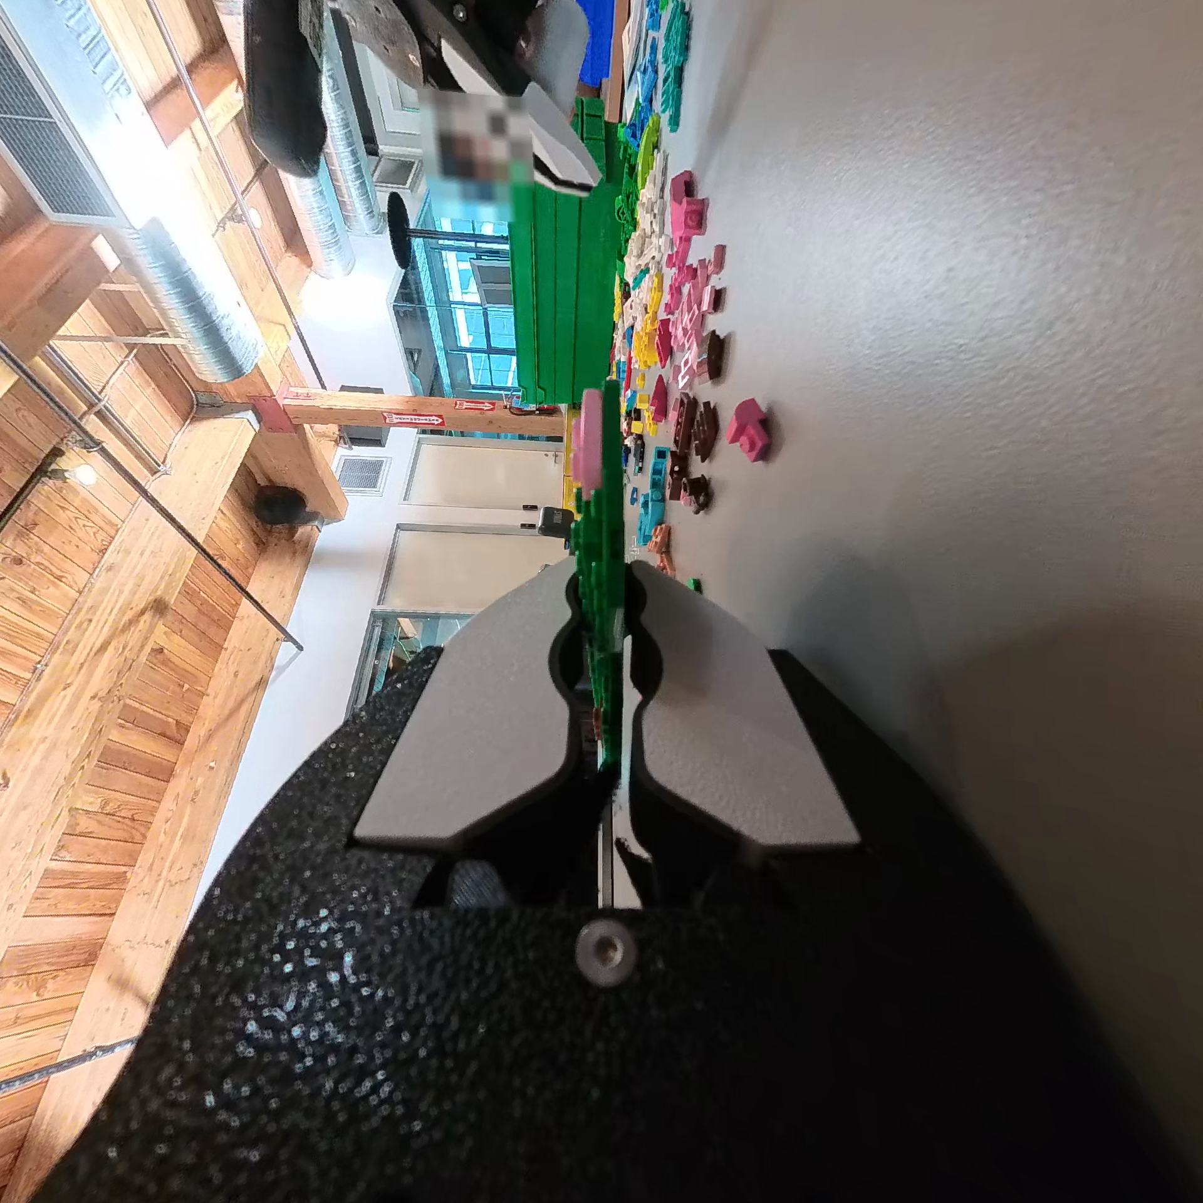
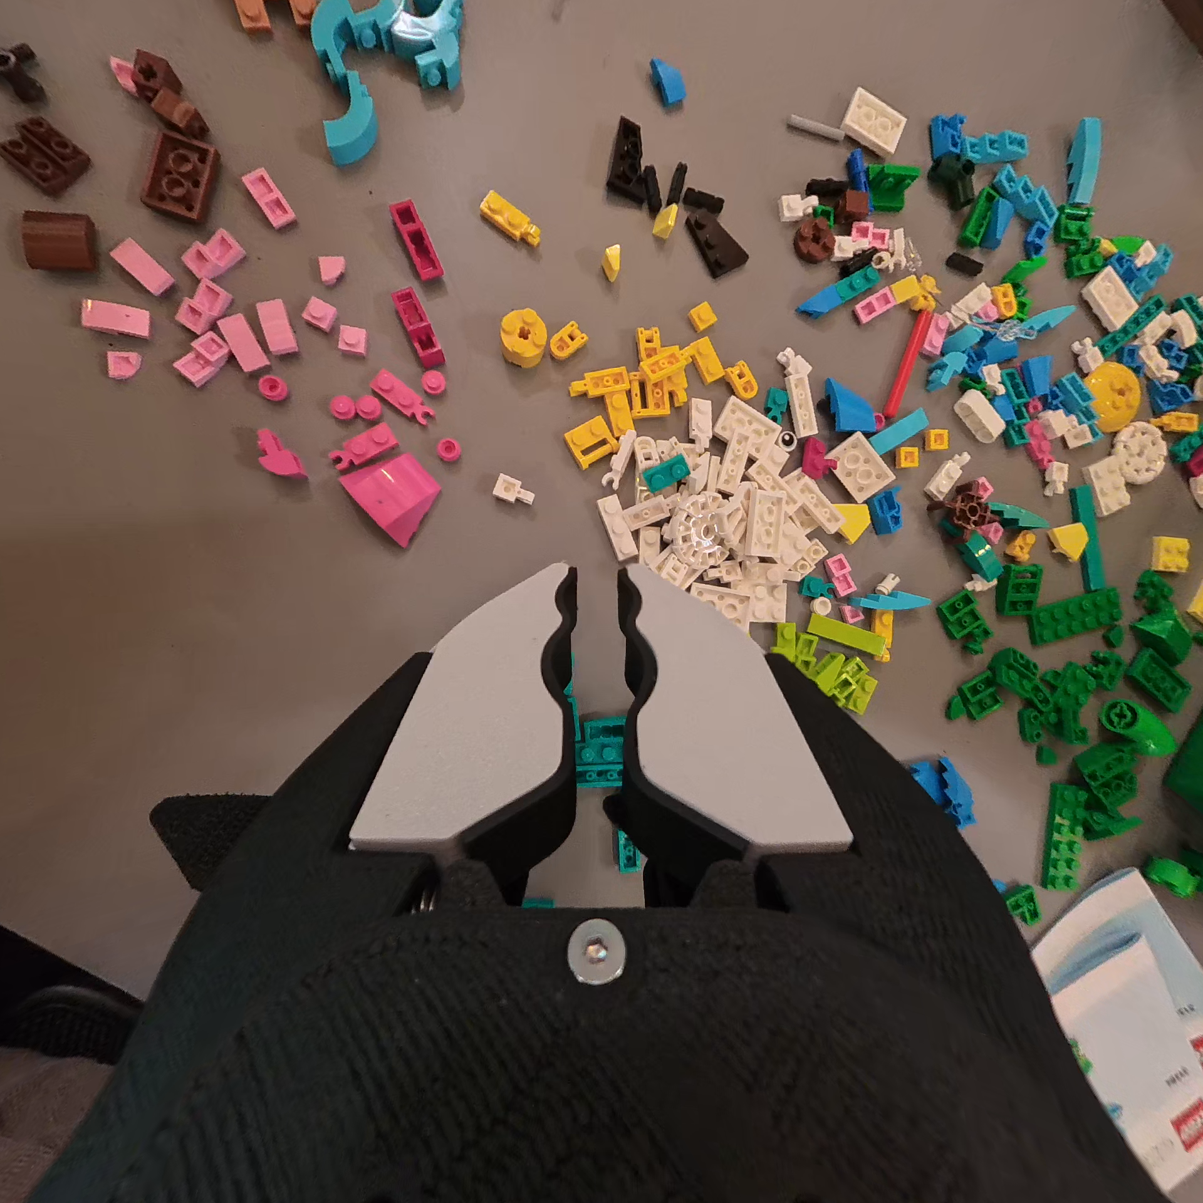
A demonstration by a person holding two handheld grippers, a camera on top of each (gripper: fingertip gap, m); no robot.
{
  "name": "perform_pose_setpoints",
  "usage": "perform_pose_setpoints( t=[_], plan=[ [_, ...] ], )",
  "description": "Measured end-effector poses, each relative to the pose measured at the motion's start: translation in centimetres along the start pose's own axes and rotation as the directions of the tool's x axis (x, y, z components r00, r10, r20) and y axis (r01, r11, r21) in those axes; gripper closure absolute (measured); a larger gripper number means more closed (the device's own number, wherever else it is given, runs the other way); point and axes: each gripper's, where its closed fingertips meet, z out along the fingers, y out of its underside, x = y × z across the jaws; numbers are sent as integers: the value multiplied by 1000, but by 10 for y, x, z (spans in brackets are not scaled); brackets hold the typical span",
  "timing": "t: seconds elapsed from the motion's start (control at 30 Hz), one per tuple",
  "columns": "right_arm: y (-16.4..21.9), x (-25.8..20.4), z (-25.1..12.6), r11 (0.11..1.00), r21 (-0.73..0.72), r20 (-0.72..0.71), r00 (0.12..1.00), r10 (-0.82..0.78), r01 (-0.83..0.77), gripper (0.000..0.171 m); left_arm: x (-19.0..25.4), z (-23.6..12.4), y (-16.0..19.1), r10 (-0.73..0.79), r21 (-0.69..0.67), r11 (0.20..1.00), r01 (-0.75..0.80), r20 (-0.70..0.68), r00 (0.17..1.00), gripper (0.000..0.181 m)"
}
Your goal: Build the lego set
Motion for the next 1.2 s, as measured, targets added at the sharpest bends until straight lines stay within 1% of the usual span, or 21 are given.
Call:
perform_pose_setpoints(
  t=[0.13, 0.3, 0.4, 0.47, 0.5, 0.53, 0.6, 0.63, 0.7, 0.77, 0.83, 0.93, 1.0, 1.1, 1.2],
  plan=[
    [0, 4, -2, 998, 13, 1, 998, 67, -67, 161, 0, 0, 0, 2, 0, 1000, -2, -1, 1000, 172],
    [0, 11, -4, 995, 21, -35, 995, 97, -96, 161, 0, 0, 0, 1, -1, 1000, -1, -2, 1000, 172],
    [-4, 18, -4, 992, 50, -62, 991, 119, -116, 161, 1, 0, 0, 6, -1, 1000, -6, -2, 1000, 172],
    [-11, 31, -6, 986, 99, -115, 982, 148, -137, 161, 1, 0, 0, 9, -2, 1000, -9, -1, 1000, 172],
    [-17, 41, -7, 979, 138, -154, 973, 171, -151, 162, 1, 0, 0, 12, -2, 1000, -12, 0, 1000, 172],
    [-25, 49, -8, 967, 189, -162, 966, 201, -170, 164, 1, 0, 0, 14, -2, 1000, -14, -1, 1000, 172],
    [-48, 55, -5, 923, 308, -57, 964, 261, -231, 165, 1, 0, -1, 23, 1, 1000, -23, 0, 1000, 172],
    [-56, 61, 0, 902, 339, -9, 957, 289, -269, 165, 1, 0, -1, 22, 2, 1000, -22, 0, 1000, 172],
    [-62, 81, 17, 890, 309, 21, 938, 346, -335, 165, 1, 0, -1, 20, 2, 1000, -20, 1, 1000, 172],
    [-65, 99, 40, 881, 255, 55, 916, 398, -398, 165, 0, 0, -1, 16, 1, 1000, -16, 3, 1000, 172],
    [-64, 113, 62, 857, 182, 101, 876, 472, -483, 165, 0, 0, 1, 11, -2, 1000, -11, 3, 1000, 172],
    [-61, 130, 84, 824, 94, 106, 829, 550, -559, 168, 0, 0, 2, 5, -5, 1000, -5, 2, 1000, 172],
    [-56, 138, 95, 824, 33, 76, 824, 562, -565, 169, 0, 0, 2, -1, -4, 1000, 1, 3, 1000, 172],
    [-49, 137, 105, 843, -58, 63, 840, 538, -536, 169, 0, 0, 2, -5, -2, 1000, 5, -1, 1000, 172],
    [-47, 138, 108, 862, -94, 35, 864, 502, -497, 168, 0, 0, 2, -12, -3, 1000, 12, -2, 1000, 172]
  ],
)
